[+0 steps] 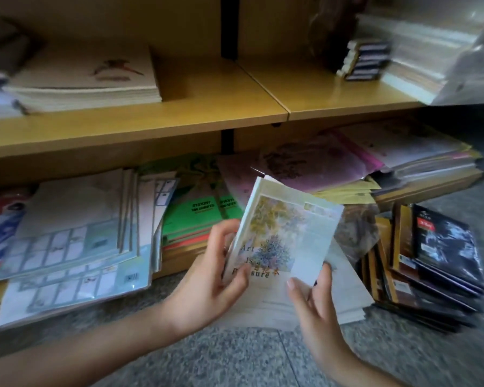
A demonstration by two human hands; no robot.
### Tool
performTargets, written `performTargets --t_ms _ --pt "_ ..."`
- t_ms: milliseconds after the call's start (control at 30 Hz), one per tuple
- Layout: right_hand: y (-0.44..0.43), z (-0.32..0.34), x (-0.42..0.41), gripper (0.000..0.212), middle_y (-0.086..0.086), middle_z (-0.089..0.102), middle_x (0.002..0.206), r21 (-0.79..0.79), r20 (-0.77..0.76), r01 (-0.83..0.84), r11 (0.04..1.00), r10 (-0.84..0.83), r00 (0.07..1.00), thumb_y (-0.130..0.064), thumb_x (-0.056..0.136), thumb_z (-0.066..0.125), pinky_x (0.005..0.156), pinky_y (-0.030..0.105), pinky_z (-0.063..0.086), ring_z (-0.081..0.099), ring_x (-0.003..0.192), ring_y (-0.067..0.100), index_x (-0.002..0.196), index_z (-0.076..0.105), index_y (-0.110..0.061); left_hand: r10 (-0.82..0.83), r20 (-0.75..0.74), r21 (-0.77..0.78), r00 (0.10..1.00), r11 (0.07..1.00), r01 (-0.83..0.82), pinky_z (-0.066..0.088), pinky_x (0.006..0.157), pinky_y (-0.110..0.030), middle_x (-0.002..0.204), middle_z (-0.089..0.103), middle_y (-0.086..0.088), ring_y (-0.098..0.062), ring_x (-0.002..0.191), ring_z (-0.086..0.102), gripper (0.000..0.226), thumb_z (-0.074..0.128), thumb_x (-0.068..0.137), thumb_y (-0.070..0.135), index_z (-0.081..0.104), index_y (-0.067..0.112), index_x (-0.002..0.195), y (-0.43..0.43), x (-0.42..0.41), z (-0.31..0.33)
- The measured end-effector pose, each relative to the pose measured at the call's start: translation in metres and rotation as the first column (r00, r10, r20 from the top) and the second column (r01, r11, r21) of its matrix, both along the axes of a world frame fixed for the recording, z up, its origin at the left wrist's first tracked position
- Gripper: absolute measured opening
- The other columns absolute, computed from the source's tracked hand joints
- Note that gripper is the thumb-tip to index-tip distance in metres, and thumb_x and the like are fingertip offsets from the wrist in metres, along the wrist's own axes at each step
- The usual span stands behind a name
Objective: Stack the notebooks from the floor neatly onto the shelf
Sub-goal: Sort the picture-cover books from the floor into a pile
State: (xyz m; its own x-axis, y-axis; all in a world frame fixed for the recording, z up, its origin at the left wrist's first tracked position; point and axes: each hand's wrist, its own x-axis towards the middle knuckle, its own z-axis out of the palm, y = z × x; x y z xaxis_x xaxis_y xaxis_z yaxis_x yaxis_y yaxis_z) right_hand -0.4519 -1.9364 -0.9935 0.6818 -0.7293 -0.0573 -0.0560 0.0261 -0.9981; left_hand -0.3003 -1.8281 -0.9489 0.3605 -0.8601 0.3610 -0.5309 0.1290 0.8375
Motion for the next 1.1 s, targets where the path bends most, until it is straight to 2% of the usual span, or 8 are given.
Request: performTargets --t_ms 133,367,533,633,733,867,1000,1100 --pt "-0.014 0.029 0.013 0.061 -0.041 0.05 0.118 -0.263 0.241 0.13 0.956 -0.065 0.968 -0.021 0.091 0.054 0.089 0.007 0.041 0.051 0.108 -0.015 0.114 0.031 -0.073 -0.062 0.221 -0.191 0.973 0.976 0.106 0.05 0.093 -0.043 0.144 0.034 0.02 -0.023 0.116 0.055 0.071 0.046 0.092 0.023 0.003 0.042 0.145 -0.011 0.001 0.033" --pt "-0.072 0.136 0.075 0.05 -0.003 0.065 0.107 -0.276 0.384 0.109 0.955 0.005 0.923 -0.012 0.084 0.066 0.068 0.016 0.051 0.064 0.083 0.002 0.122 0.037 -0.028 0.256 0.093 -0.449 0.962 0.874 -0.189 0.034 0.103 -0.013 0.13 0.052 0.008 0.002 0.122 0.046 0.04 0.044 0.088 0.002 0.048 0.014 0.126 -0.054 0.05 0.12" --pt "-0.092 0.171 0.121 0.028 0.002 0.058 0.085 -0.119 0.223 -0.062 0.991 0.088 0.971 -0.014 0.097 0.048 0.034 0.018 0.032 0.049 0.048 0.005 0.125 0.051 -0.009 0.402 -0.206 -0.114 0.892 0.896 -0.43 0.045 0.045 -0.024 0.106 0.059 -0.021 -0.005 0.069 0.064 0.042 0.044 0.096 0.009 0.04 0.029 0.133 -0.065 0.088 0.154" --pt "-0.1 0.183 0.146 0.028 0.001 0.057 0.077 -0.197 0.138 -0.019 0.98 0.047 0.989 -0.013 0.1 0.042 0.035 0.016 0.03 0.045 0.044 0.005 0.123 0.056 -0.008 0.494 -0.242 0.05 0.835 0.866 -0.498 0.056 0.064 -0.033 0.113 0.058 -0.013 -0.014 0.075 0.063 0.041 0.051 0.093 0.018 0.041 0.029 0.132 -0.063 0.107 0.153" --pt "-0.102 0.191 0.161 0.027 0.001 0.057 0.075 -0.298 0.073 0.003 0.955 0.02 0.997 -0.015 0.1 0.038 0.036 0.015 0.031 0.045 0.045 0.008 0.119 0.056 -0.008 0.586 -0.025 0.109 0.81 0.807 -0.58 0.053 0.07 -0.035 0.097 0.054 0.011 -0.018 0.085 0.063 0.038 0.055 0.09 0.022 0.046 0.025 0.127 -0.052 0.11 0.148" --pt "-0.108 0.195 0.174 0.019 -0.005 0.054 0.088 -0.495 -0.078 0.012 0.869 -0.058 0.995 -0.024 0.099 0.037 0.052 0.02 0.04 0.052 0.071 0.015 0.11 0.052 -0.022 0.601 0.449 -0.048 0.662 0.756 -0.653 0.041 0.084 -0.031 0.131 0.05 0.004 -0.021 0.123 0.043 0.037 0.058 0.085 0.032 0.054 0.026 0.121 -0.041 0.106 0.144" --pt "-0.111 0.204 0.184 0.034 -0.001 0.06 0.114 -0.746 -0.266 -0.079 0.662 -0.188 0.945 -0.031 0.1 0.037 0.076 0.029 0.041 0.056 0.104 0.022 0.127 0.052 -0.016 0.519 0.604 -0.09 0.605 0.798 -0.595 0.045 0.084 -0.028 0.128 0.054 0.009 -0.017 0.116 0.05 0.037 0.061 0.082 0.047 0.062 0.031 0.115 -0.047 0.102 0.138" --pt "-0.107 0.206 0.187 0.034 0.004 0.058 0.117 -0.871 -0.278 -0.095 0.482 -0.325 0.904 -0.027 0.101 0.032 0.069 0.028 0.04 0.054 0.09 0.019 0.124 0.054 -0.015 0.498 0.679 -0.092 0.539 0.787 -0.61 0.052 0.074 -0.029 0.119 0.06 0.01 -0.015 0.101 0.059 0.032 0.053 0.089 0.045 0.061 0.029 0.116 -0.053 0.1 0.136"
